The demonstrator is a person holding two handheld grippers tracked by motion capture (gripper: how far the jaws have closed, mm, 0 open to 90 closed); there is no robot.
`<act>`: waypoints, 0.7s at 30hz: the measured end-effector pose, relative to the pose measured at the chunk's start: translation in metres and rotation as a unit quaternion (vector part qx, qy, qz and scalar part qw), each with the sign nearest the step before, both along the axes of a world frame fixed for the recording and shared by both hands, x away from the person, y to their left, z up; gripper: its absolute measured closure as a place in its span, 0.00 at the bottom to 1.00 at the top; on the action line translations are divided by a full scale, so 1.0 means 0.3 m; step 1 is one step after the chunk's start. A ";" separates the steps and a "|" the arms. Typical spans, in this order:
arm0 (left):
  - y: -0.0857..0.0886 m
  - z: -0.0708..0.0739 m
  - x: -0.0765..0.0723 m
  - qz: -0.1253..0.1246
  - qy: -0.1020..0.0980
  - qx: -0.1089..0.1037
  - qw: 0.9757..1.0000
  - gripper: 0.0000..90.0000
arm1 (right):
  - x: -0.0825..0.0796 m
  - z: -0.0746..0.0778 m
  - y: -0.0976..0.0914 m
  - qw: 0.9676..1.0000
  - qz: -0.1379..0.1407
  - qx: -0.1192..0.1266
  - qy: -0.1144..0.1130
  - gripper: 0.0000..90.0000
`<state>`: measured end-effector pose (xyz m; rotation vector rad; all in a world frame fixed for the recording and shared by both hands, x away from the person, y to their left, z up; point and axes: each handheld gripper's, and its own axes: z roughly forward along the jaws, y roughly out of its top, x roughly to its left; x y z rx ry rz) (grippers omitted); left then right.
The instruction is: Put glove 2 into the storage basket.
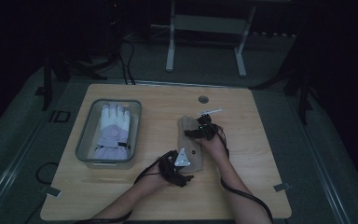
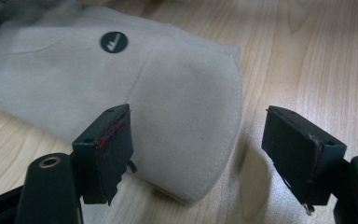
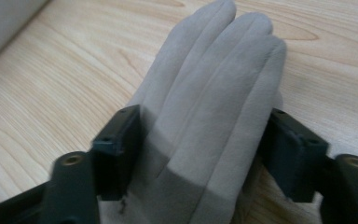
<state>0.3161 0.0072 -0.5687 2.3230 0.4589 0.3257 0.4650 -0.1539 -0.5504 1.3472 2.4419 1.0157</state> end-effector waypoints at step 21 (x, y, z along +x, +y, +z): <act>0.020 0.078 0.004 0.046 -0.047 0.023 0.998 0.89 | -0.005 0.058 0.019 1.000 0.003 0.019 -0.001 0.80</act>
